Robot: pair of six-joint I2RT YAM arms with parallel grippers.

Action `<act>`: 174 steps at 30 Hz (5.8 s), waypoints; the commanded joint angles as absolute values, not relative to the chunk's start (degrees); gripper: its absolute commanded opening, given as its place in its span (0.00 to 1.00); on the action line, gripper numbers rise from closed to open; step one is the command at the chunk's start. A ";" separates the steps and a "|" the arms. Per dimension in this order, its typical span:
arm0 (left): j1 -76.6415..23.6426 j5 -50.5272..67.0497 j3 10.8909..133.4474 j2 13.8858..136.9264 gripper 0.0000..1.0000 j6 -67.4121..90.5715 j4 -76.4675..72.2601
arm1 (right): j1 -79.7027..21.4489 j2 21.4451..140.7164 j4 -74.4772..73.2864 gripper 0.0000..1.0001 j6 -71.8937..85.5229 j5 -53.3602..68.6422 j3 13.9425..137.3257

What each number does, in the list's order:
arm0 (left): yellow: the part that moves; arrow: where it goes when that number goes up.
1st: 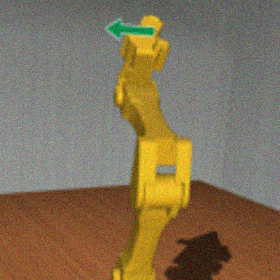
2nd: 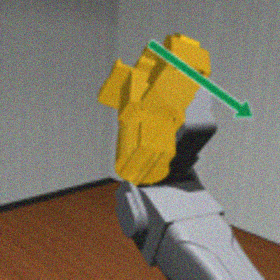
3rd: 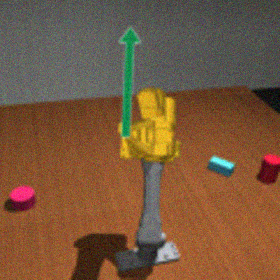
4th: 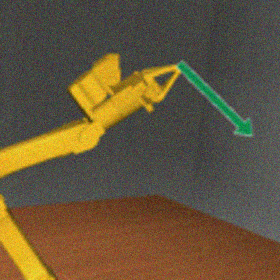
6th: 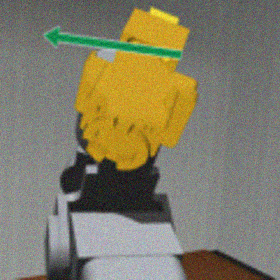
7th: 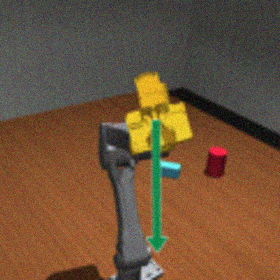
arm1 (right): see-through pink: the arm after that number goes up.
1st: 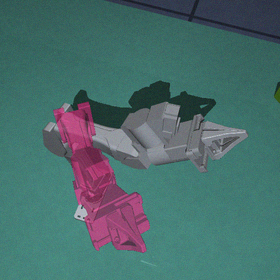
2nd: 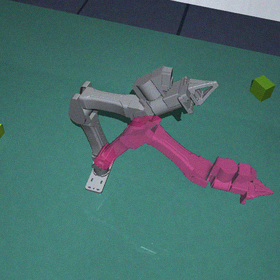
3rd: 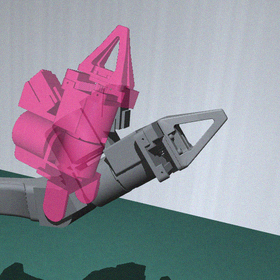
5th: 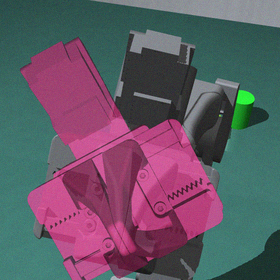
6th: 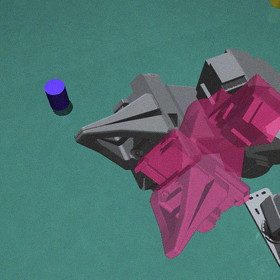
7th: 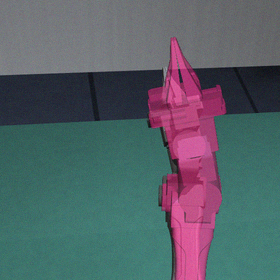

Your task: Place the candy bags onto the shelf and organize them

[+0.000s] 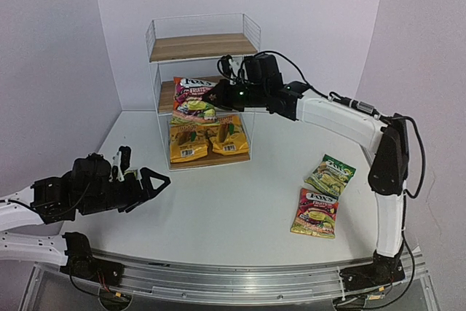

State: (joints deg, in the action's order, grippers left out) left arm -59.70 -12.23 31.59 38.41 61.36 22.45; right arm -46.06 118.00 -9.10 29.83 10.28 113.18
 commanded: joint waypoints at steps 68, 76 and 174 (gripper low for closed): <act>-59.85 -16.51 31.73 32.51 1.00 65.18 30.68 | -51.68 127.53 9.39 0.59 14.81 -23.59 120.78; -59.85 -15.87 31.32 33.25 1.00 64.33 29.15 | -51.68 119.91 8.71 0.64 17.95 -19.52 111.80; -59.87 -17.56 28.59 29.26 1.00 66.02 27.33 | -48.14 131.16 0.66 0.00 36.49 2.13 124.04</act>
State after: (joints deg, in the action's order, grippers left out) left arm -59.77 -16.32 28.27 31.18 66.04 28.91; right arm -47.97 129.31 -0.13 36.91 1.89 120.34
